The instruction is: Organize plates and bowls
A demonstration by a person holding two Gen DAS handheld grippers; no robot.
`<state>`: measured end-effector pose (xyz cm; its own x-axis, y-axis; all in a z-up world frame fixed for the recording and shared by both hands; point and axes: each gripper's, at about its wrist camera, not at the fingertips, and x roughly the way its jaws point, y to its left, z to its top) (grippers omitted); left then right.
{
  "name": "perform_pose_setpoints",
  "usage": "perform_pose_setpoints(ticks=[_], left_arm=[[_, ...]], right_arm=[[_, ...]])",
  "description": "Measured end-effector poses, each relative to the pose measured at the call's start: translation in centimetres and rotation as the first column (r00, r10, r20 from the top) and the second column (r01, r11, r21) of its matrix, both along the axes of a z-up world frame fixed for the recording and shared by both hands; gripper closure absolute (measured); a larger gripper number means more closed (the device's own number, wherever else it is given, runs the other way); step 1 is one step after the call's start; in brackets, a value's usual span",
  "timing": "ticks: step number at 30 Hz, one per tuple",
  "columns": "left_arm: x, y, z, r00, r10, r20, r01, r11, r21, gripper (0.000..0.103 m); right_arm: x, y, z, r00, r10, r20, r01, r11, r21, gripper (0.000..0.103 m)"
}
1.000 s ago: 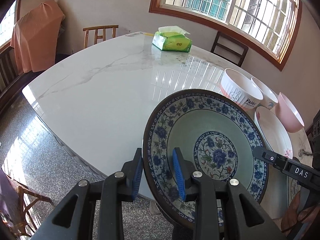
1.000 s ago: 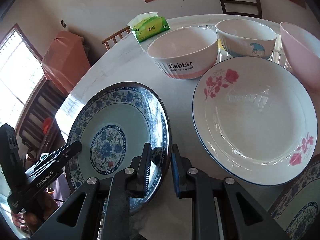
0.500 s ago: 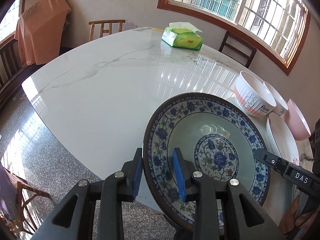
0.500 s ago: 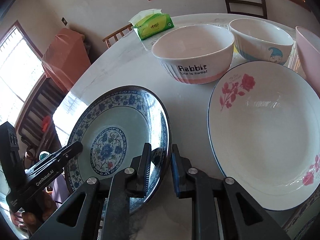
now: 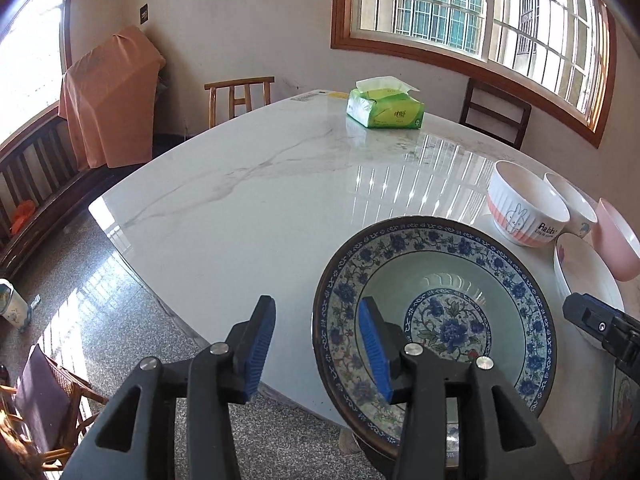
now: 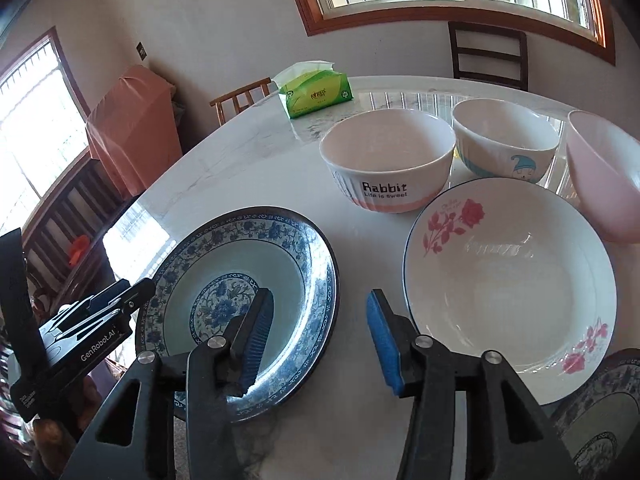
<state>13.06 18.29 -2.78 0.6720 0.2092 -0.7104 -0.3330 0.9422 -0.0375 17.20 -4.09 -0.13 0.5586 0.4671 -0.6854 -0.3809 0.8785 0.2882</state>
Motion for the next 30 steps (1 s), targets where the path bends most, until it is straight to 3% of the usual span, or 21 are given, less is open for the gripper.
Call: perform_pose_setpoints(ticks=[5, 8, 12, 14, 16, 20, 25, 30], left_arm=[[-1.4, -1.6, 1.4, 1.0, -0.025, 0.019, 0.024, 0.999, 0.047, 0.057], [-2.8, -3.4, 2.6, 0.998, -0.053, 0.032, 0.051, 0.997, 0.064, 0.035], [-5.1, -7.1, 4.7, 0.983, -0.149, 0.102, 0.15, 0.989, -0.003, 0.024], [-5.4, -9.8, 5.4, 0.96, -0.256, 0.115, 0.264, 0.963, -0.06, 0.023], [-5.5, -12.7, 5.4, 0.916, -0.382, 0.123, 0.394, 0.913, -0.105, 0.023], [-3.5, -19.1, 3.5, 0.831, -0.556, -0.01, 0.546, 0.819, -0.175, 0.023], [-2.2, -22.9, 1.1, 0.792, -0.608, -0.055, 0.575, 0.774, -0.264, 0.023], [-1.5, -24.7, 0.4, 0.774, -0.63, -0.067, 0.584, 0.75, -0.31, 0.023]], right_arm=[[-2.7, -4.3, 0.6, 0.999, -0.028, -0.014, 0.03, 0.996, 0.089, 0.053], [-4.8, -8.1, 0.9, 0.997, -0.075, -0.018, 0.077, 0.99, 0.116, 0.053], [-8.3, -14.9, 2.2, 0.981, -0.196, -0.009, 0.195, 0.969, 0.149, 0.049], [-9.8, -18.8, 2.5, 0.963, -0.27, -0.007, 0.268, 0.953, 0.144, 0.041], [-10.8, -22.6, 2.5, 0.941, -0.339, -0.007, 0.337, 0.932, 0.135, 0.038], [-12.0, -28.7, 1.4, 0.899, -0.435, -0.047, 0.437, 0.89, 0.128, 0.038], [-12.4, -32.0, -0.6, 0.896, -0.432, -0.106, 0.445, 0.873, 0.2, 0.038], [-12.0, -32.5, -2.6, 0.91, -0.39, -0.144, 0.414, 0.879, 0.237, 0.038]])
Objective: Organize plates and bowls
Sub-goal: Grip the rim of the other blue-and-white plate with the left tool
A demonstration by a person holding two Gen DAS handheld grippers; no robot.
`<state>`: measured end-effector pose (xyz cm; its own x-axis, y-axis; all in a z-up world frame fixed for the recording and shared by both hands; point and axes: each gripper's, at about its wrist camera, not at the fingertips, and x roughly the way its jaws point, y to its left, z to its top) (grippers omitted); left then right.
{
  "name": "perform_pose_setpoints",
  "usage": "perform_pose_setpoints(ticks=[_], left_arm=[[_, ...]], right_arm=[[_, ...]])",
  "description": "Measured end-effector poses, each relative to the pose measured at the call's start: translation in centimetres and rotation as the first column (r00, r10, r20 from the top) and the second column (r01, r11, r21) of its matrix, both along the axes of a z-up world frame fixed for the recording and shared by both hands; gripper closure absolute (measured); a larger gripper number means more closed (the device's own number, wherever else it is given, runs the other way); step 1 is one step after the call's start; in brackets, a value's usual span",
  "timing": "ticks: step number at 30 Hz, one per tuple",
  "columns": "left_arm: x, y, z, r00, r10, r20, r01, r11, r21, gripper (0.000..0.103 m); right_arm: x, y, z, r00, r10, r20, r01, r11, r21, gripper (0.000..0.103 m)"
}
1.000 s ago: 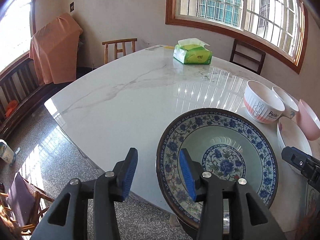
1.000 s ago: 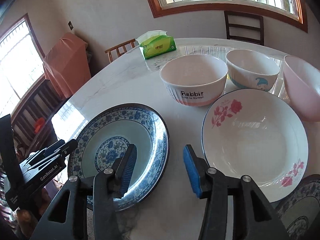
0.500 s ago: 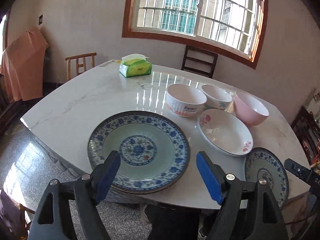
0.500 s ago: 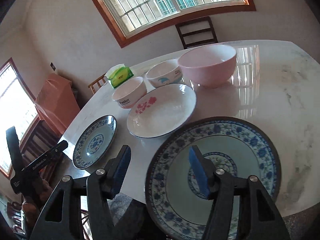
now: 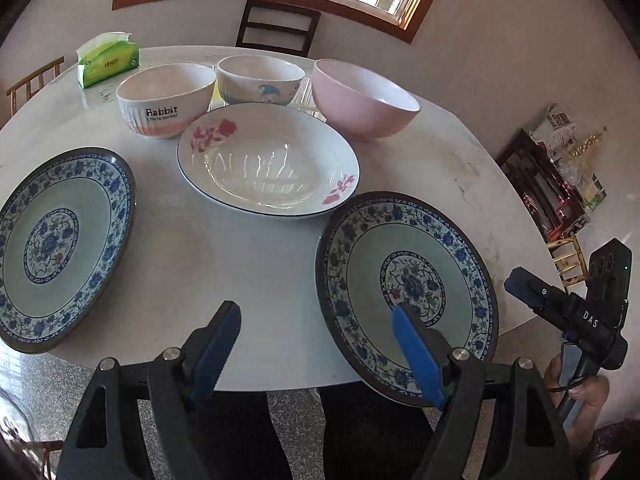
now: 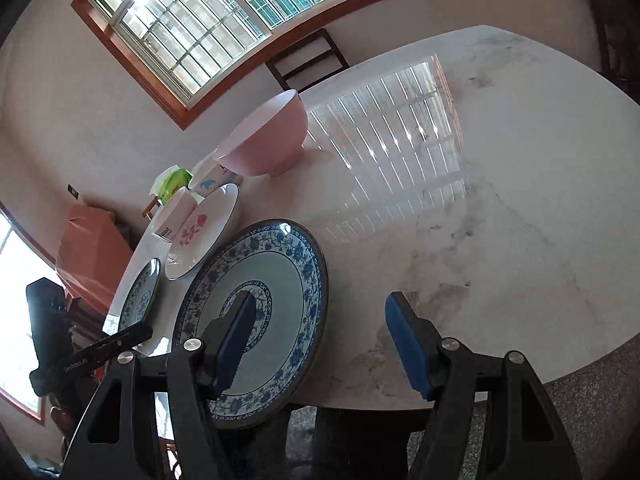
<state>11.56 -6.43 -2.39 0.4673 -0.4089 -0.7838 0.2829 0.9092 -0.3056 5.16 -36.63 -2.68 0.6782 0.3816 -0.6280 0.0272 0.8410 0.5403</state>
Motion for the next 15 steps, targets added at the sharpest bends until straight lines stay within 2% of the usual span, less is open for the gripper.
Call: perform_pose_setpoints(ticks=[5, 9, 11, 15], left_arm=[[0.8, -0.4, -1.2, 0.999, -0.003, -0.052, 0.002, 1.0, -0.01, 0.023], [0.9, -1.1, -1.8, 0.997, -0.015, -0.079, 0.016, 1.0, 0.014, 0.023], [1.0, -1.5, -2.3, 0.995, -0.027, -0.1, 0.028, 1.0, 0.011, 0.023], [1.2, -2.1, -2.5, 0.994, -0.038, -0.104, 0.041, 0.999, 0.024, 0.023]], right_arm=[[0.8, 0.7, -1.1, 0.999, 0.046, -0.004, -0.046, 0.999, 0.019, 0.04], [1.8, 1.3, -1.8, 0.996, 0.089, -0.016, -0.089, 0.996, 0.032, 0.05], [2.2, 1.5, -1.9, 0.994, 0.107, -0.015, -0.106, 0.994, 0.04, 0.05], [2.9, 1.5, -2.1, 0.99, 0.137, -0.021, -0.136, 0.989, 0.06, 0.053]])
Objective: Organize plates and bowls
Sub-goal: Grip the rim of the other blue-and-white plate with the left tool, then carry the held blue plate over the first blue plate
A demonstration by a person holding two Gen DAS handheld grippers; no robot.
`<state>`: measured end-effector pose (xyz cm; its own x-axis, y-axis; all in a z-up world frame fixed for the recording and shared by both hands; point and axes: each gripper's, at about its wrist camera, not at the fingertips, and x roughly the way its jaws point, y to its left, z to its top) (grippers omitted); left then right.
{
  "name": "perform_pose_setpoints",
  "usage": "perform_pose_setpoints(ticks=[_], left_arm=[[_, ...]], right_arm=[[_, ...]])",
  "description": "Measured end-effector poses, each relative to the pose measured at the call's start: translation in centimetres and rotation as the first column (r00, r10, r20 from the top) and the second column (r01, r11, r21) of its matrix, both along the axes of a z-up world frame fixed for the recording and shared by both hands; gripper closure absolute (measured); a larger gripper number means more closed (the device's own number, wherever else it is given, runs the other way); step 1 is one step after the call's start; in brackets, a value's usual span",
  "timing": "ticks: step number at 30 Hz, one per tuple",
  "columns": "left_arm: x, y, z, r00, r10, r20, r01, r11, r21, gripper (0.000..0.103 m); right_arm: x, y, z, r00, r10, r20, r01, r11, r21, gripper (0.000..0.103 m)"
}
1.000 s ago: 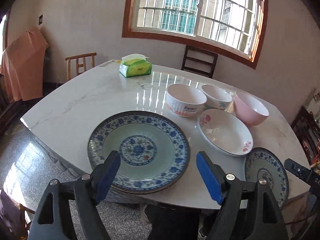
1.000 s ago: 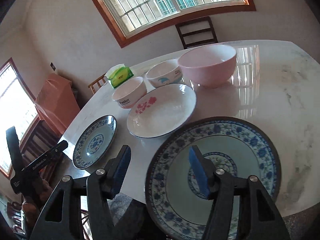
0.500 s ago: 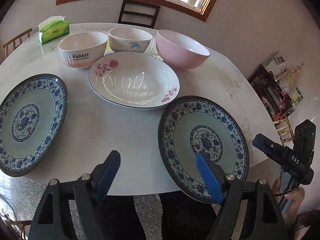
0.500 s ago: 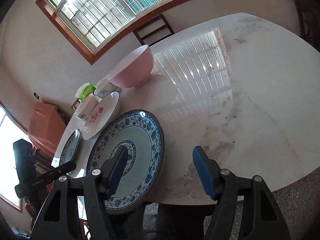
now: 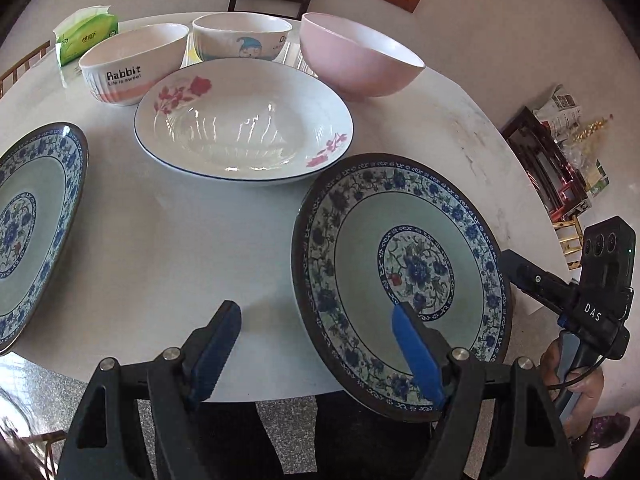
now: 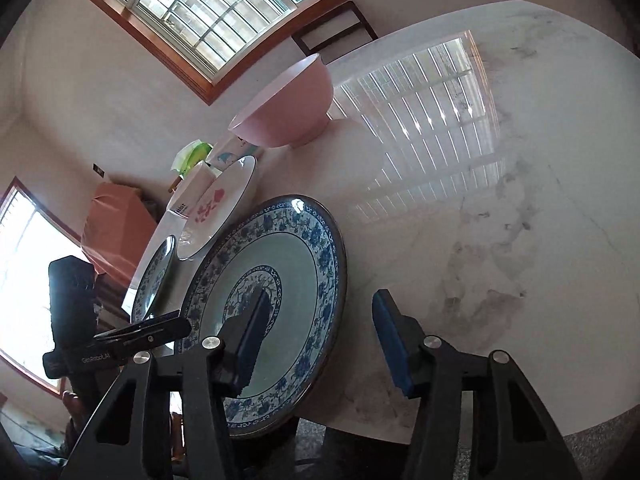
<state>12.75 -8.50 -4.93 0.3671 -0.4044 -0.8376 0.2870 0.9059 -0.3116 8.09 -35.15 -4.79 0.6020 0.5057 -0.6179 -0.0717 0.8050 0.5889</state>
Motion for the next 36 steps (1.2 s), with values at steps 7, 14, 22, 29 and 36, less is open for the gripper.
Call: perform_pose_setpoints(ticks=[7, 14, 22, 29, 36], left_arm=[[0.0, -0.4, 0.1, 1.0, -0.027, -0.009, 0.027, 0.999, -0.029, 0.032], [0.3, -0.3, 0.1, 1.0, 0.004, -0.012, -0.004, 1.0, 0.028, 0.077], [-1.1, -0.5, 0.6, 0.999, -0.003, 0.035, 0.001, 0.999, 0.053, 0.078], [-1.9, -0.3, 1.1, 0.998, -0.004, 0.055, 0.001, 0.999, 0.054, 0.078], [-2.8, 1.2, 2.4, 0.994, 0.036, 0.1, -0.041, 0.998, 0.051, 0.078]], right_arm=[[1.0, 0.0, -0.8, 0.998, 0.045, -0.032, -0.042, 0.997, 0.07, 0.069], [0.8, -0.9, -1.6, 0.999, 0.009, -0.037, -0.006, 0.997, 0.074, 0.09], [-0.6, -0.8, -1.5, 0.999, -0.031, -0.028, 0.033, 0.997, 0.069, 0.091], [-2.2, -0.6, -1.5, 0.998, -0.042, -0.035, 0.045, 0.995, 0.087, 0.09], [-2.9, 1.3, -0.9, 1.0, -0.01, -0.025, 0.012, 0.995, 0.104, 0.09]])
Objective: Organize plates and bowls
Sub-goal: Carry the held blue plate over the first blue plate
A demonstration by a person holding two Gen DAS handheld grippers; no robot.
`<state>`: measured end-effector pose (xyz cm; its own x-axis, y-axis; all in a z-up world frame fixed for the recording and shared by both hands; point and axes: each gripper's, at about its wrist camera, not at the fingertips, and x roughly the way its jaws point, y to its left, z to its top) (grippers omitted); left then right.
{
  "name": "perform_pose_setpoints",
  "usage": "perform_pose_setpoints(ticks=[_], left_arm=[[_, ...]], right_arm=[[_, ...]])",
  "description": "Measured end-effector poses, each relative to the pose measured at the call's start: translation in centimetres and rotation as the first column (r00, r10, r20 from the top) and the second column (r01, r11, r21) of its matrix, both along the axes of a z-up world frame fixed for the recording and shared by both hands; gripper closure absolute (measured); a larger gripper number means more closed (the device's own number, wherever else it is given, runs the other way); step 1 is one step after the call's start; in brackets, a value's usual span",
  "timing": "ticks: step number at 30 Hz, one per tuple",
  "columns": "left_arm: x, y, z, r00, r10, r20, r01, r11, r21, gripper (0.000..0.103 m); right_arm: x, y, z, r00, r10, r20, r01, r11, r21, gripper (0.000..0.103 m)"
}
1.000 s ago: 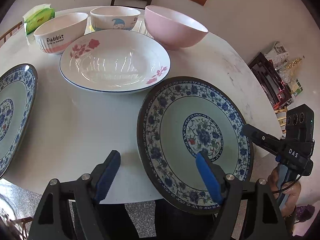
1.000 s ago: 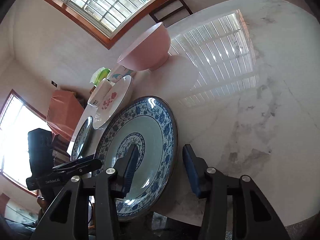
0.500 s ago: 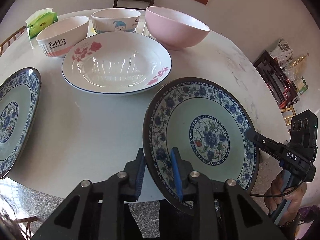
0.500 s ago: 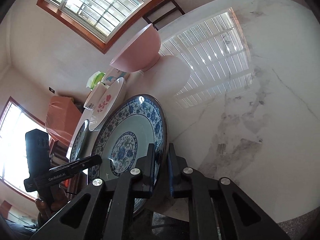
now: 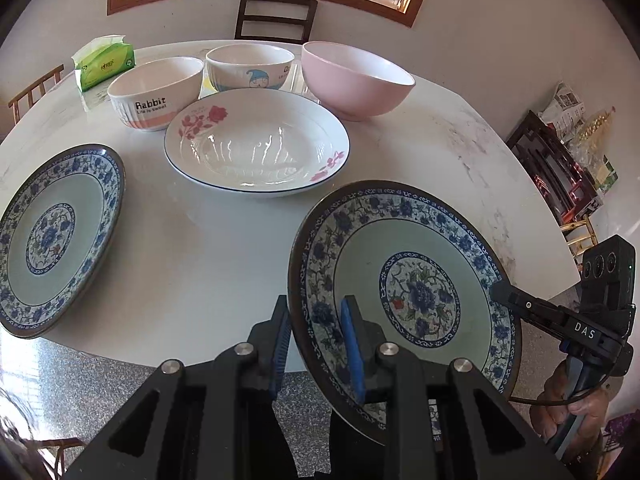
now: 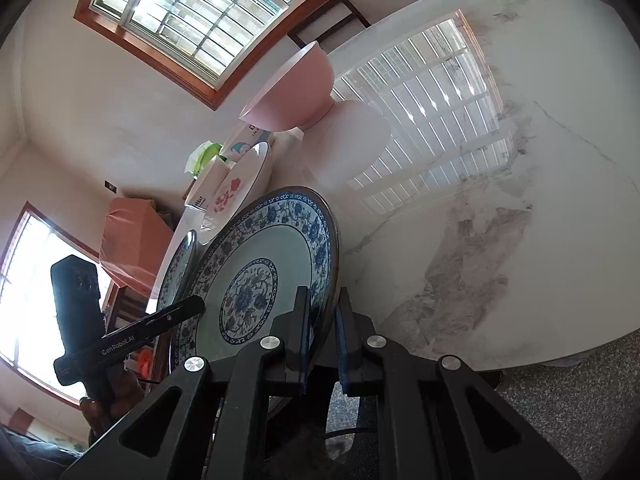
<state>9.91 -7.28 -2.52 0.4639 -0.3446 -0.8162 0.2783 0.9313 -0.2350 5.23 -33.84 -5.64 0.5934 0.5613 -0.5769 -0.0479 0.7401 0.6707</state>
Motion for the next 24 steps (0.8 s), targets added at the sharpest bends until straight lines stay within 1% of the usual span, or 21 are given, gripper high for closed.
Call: perform_pose_setpoints(ticks=[3, 6, 13, 19, 24], left_arm=[[-0.5, 1.0, 0.6, 1.0, 0.025, 0.017, -0.025, 1.0, 0.0, 0.078], [-1.1, 2.6, 1.1, 0.998, 0.05, 0.023, -0.05, 0.999, -0.015, 0.078], [-2.4, 6.5, 2.1, 0.991, 0.126, 0.051, -0.125, 0.992, -0.024, 0.078], [-3.0, 10.2, 2.7, 0.977, 0.205, 0.061, -0.204, 0.979, -0.03, 0.078], [-3.1, 13.5, 3.5, 0.958, 0.277, 0.081, -0.275, 0.961, -0.035, 0.078]], right_arm=[[0.1, 1.1, 0.3, 1.0, 0.019, 0.006, -0.019, 1.0, 0.003, 0.09], [0.2, 2.3, 0.7, 0.999, 0.043, 0.014, -0.043, 0.999, 0.007, 0.09], [1.0, 5.6, 1.7, 0.993, 0.115, 0.038, -0.114, 0.993, -0.004, 0.09], [2.6, 8.9, 2.5, 0.981, 0.189, 0.051, -0.188, 0.982, -0.02, 0.09], [4.3, 12.2, 3.3, 0.964, 0.255, 0.072, -0.252, 0.967, -0.043, 0.09]])
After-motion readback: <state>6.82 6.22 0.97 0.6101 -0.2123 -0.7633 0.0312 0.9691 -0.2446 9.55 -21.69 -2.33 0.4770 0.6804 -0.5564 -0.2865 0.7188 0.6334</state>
